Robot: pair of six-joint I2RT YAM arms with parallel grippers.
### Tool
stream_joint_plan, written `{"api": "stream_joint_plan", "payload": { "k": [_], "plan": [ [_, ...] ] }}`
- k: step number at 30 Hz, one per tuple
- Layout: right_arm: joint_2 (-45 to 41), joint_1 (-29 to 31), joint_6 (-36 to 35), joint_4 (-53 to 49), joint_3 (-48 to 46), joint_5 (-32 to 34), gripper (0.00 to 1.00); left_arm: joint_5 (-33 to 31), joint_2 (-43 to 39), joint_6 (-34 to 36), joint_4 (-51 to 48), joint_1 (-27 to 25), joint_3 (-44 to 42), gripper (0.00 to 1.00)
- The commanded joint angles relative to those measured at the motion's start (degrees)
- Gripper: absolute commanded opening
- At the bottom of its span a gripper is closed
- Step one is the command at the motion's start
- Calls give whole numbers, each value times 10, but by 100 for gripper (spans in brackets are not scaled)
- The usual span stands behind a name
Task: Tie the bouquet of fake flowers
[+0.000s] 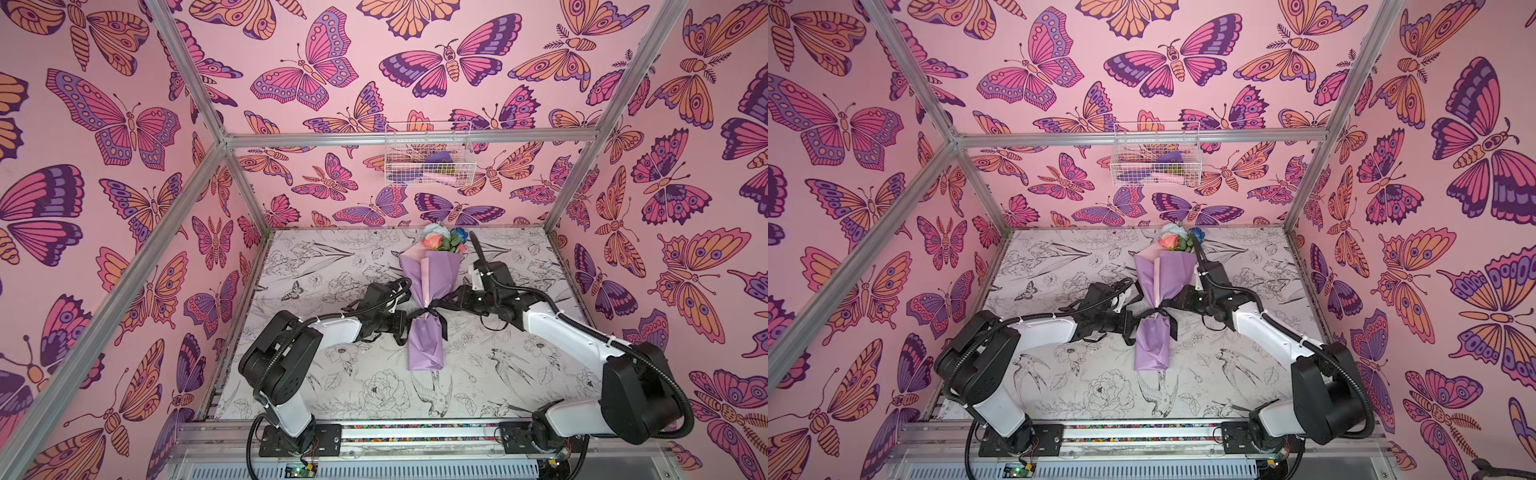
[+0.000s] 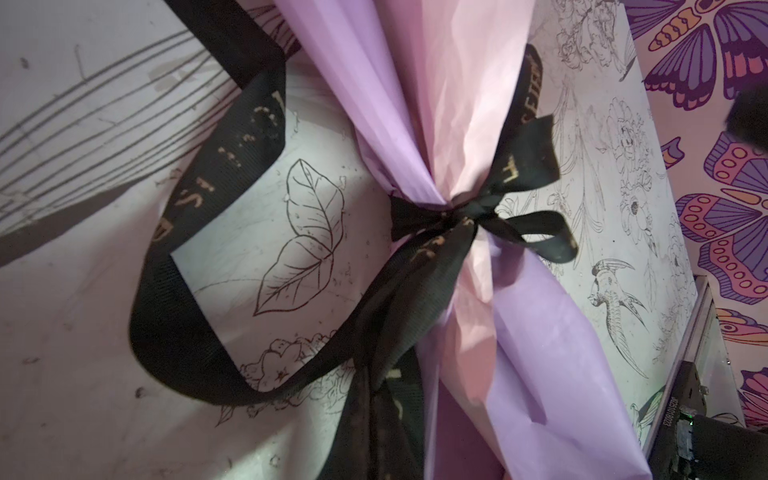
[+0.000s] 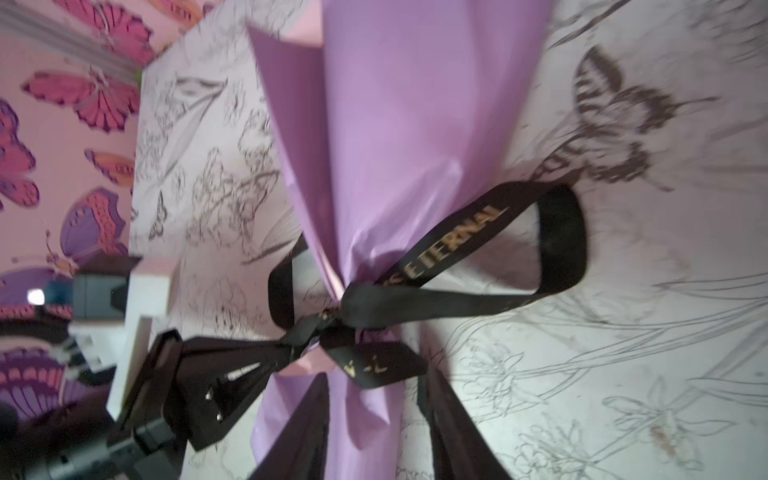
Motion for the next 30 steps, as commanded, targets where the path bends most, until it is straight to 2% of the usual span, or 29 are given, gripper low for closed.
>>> {"api": "stream_joint_plan", "payload": {
  "k": [1, 7, 15, 20, 25, 30],
  "plan": [
    [33, 30, -42, -53, 36, 41, 42, 11, 9, -6, 2, 2, 2, 0],
    [109, 79, -83, -105, 100, 78, 44, 17, 14, -12, 8, 1, 3, 0],
    [138, 99, -100, -118, 134, 88, 46, 20, 19, -15, 11, 2, 2, 0],
    [163, 118, -115, -153, 160, 123, 45, 21, 20, -18, 15, 2, 3, 0],
    [178, 129, -119, -175, 177, 147, 42, 24, 23, -19, 18, 3, 3, 0],
    [176, 130, -119, -182, 182, 164, 32, 28, 27, -25, 25, 2, 0, 0]
  ]
}}
